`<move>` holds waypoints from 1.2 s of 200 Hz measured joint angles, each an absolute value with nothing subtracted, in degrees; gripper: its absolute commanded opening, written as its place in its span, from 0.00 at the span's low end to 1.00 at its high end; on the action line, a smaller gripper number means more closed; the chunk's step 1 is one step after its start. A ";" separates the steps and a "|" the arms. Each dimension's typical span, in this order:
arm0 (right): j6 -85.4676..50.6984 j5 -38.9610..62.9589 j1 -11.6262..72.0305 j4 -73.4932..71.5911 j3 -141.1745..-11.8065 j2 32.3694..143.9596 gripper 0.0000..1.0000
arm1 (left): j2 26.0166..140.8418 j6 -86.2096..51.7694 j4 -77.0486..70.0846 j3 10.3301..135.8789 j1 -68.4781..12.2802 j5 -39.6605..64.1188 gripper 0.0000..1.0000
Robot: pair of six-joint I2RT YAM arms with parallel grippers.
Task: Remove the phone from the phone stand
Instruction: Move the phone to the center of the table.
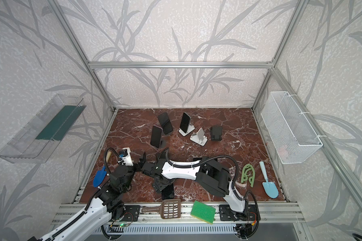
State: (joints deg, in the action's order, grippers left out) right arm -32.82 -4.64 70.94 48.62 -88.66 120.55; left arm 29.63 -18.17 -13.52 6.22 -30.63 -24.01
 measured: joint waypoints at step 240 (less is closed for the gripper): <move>-39.00 -2.52 52.99 43.53 -75.70 112.44 0.80 | 33.19 -18.65 -13.89 5.50 -30.63 -24.21 0.93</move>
State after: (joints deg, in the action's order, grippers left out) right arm -39.00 -2.52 52.99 43.53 -75.70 112.44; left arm 33.19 -18.65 -13.89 5.50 -30.63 -24.21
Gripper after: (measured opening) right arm 0.801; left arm 0.932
